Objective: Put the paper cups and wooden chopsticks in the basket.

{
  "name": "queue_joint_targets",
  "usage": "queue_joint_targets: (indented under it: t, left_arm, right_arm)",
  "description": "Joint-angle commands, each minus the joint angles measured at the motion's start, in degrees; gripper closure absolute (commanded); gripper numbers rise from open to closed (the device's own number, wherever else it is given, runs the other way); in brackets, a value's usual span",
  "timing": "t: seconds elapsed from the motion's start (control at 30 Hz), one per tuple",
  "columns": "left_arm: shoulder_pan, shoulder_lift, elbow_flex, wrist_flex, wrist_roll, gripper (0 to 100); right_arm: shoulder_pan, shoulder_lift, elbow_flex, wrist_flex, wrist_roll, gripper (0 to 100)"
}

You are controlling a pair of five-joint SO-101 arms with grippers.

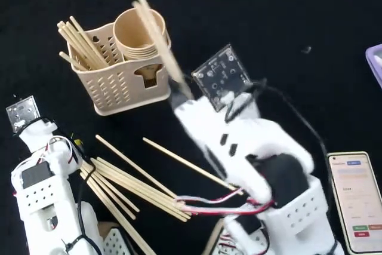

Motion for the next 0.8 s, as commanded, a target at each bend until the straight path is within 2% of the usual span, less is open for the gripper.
queue_joint_targets:
  t: [0.0, 0.13, 0.2, 0.5, 0.77]
  left_arm:
    - [0.1, -0.6, -0.2, -0.8, 0.3, 78]
    - [0.1, -0.6, -0.1, -0.8, 0.3, 78]
    - [0.1, -0.6, -0.1, -0.8, 0.3, 78]
    - [0.1, -0.6, 0.0, -0.8, 0.3, 78]
    - [0.1, -0.6, 0.0, -0.8, 0.3, 78]
  right_arm:
    - [-7.4, 3.6, -0.8, -28.7, -7.6, 98.7]
    - [-9.4, 13.8, -0.7, -49.4, -9.7, 98.7]
    - [-9.8, 19.8, -2.5, -55.0, -9.6, 98.7]
    - [-8.9, 44.4, -17.7, -56.0, -9.6, 98.8]
    - [-9.0, 51.1, -13.5, -56.3, -9.6, 98.7]
